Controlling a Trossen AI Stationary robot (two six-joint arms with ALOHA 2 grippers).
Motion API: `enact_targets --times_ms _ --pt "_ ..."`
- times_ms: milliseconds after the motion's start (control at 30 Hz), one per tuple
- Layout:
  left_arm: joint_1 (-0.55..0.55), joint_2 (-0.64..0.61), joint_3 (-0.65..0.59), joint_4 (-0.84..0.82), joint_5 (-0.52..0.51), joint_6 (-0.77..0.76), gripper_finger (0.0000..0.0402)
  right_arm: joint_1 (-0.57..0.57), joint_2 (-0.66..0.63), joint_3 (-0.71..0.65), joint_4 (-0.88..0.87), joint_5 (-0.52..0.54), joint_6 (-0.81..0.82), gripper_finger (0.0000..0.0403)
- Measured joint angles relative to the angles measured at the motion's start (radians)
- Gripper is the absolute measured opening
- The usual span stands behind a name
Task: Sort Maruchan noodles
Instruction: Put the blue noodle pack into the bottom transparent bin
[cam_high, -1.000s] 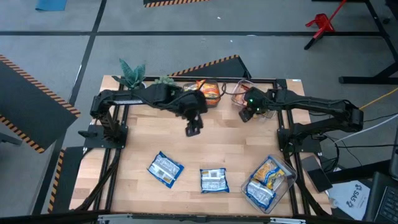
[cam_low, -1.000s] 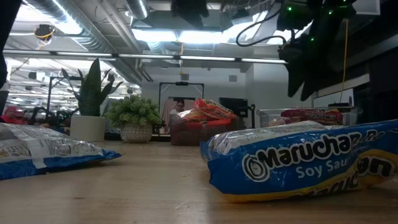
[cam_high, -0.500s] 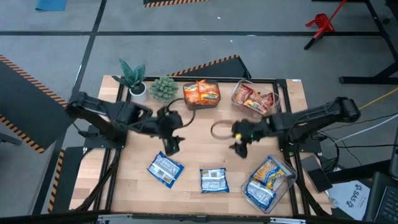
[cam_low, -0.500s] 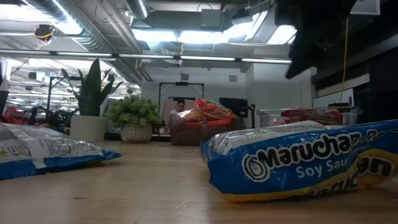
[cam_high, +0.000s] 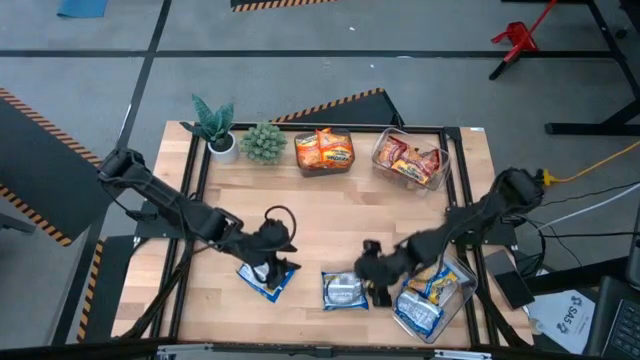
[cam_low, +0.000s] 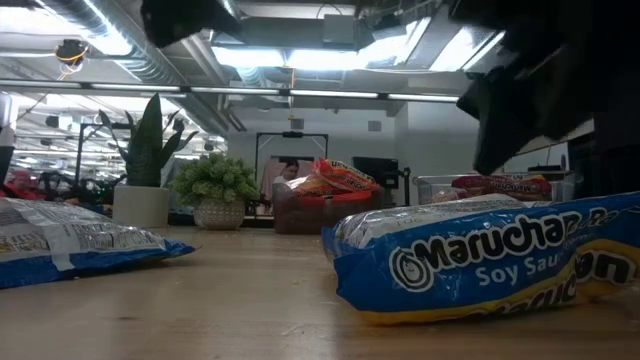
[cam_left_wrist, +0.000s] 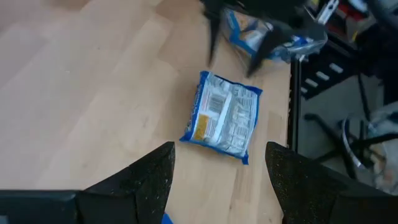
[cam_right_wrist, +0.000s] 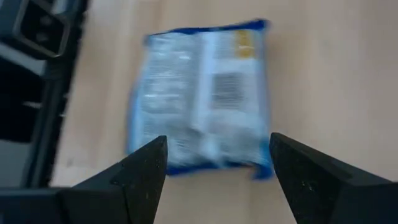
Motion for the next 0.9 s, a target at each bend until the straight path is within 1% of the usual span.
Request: enact_targets --times_ms 100,167,267,333,400,500,567,767,900 --pt "-0.014 -0.003 -0.056 0.065 -0.03 -0.054 0.0245 0.053 0.085 0.083 -0.005 0.009 -0.041 0.0269" --pt "-0.026 -0.001 -0.082 0.069 -0.051 -0.099 0.0245 0.085 0.133 0.161 -0.045 0.035 -0.085 0.0269" --pt "-0.038 -0.002 -0.103 0.095 -0.087 -0.151 0.0245 0.13 0.189 0.262 -0.115 0.123 -0.155 0.0269" --pt "-0.044 -0.002 -0.114 0.087 -0.126 -0.188 0.0245 0.16 0.22 0.298 -0.153 0.202 -0.194 0.0269" --pt "-0.044 -0.001 -0.116 0.094 -0.161 -0.213 0.0245 0.18 0.25 0.312 -0.141 0.253 -0.221 0.0269" --pt "-0.043 -0.002 -0.116 0.1 -0.189 -0.239 0.0245 0.21 0.288 0.312 -0.113 0.253 -0.224 0.0269" --pt "-0.043 -0.002 -0.116 0.101 -0.212 -0.248 0.0245 0.232 0.32 0.313 -0.09 0.276 -0.204 0.0269" --pt "-0.043 -0.002 -0.116 0.103 -0.261 -0.271 0.0245 0.271 0.419 0.314 -0.101 0.514 -0.16 0.0269" --pt "-0.043 -0.002 -0.116 0.112 -0.271 -0.278 0.0245 0.256 0.465 0.316 -0.108 0.586 -0.126 0.0269"
